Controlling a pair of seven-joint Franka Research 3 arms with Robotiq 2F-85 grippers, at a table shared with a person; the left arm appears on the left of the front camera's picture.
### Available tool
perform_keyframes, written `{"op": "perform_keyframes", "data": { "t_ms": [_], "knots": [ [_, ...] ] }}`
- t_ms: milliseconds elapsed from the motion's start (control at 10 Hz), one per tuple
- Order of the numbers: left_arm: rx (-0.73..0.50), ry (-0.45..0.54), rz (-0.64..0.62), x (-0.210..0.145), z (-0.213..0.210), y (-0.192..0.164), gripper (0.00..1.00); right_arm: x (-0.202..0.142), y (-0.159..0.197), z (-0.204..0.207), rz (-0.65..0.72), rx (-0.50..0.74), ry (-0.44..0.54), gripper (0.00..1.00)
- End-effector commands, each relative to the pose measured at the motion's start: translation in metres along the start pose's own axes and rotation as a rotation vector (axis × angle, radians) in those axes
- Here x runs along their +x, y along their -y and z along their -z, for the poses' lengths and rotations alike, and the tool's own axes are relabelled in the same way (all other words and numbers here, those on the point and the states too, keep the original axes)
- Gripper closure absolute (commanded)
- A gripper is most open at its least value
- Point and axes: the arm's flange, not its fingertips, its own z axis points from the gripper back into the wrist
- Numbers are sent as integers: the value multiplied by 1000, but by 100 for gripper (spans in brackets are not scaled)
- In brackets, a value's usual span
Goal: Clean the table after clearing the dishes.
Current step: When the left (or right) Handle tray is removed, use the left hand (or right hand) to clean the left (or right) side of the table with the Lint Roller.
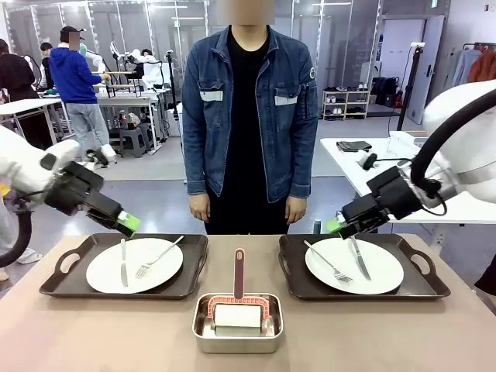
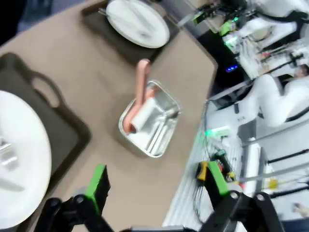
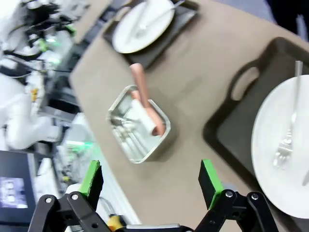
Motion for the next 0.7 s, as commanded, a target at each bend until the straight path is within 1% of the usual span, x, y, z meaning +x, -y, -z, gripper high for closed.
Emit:
{"op": "perform_keyframes", "data": {
  "t_ms": [0, 100, 200, 300, 400, 500, 600],
  "knots": [
    [-202, 62, -124, -7, -27, -49, 0, -10, 31, -17, 94, 180, 41, 0],
    [-232, 127, -153, -19, -44, -62, 0, -22, 40, -34, 130, 208, 93, 0],
    [-224, 163, -180, -36, -64, -73, 0, -41, 51, -55, 177, 205, 143, 0],
    [-219, 192, -199, -57, -90, -83, 0, -66, 68, -77, 209, 206, 185, 0],
    [-233, 217, -206, -89, -125, -97, 0, -96, 82, -106, 272, 224, 277, 0],
    [-220, 277, -236, -114, -151, -105, 0, -121, 92, -129, 287, 225, 310, 0],
    [-183, 319, -253, -132, -169, -108, 0, -147, 104, -153, 318, 197, 375, 0]
  ]
}}
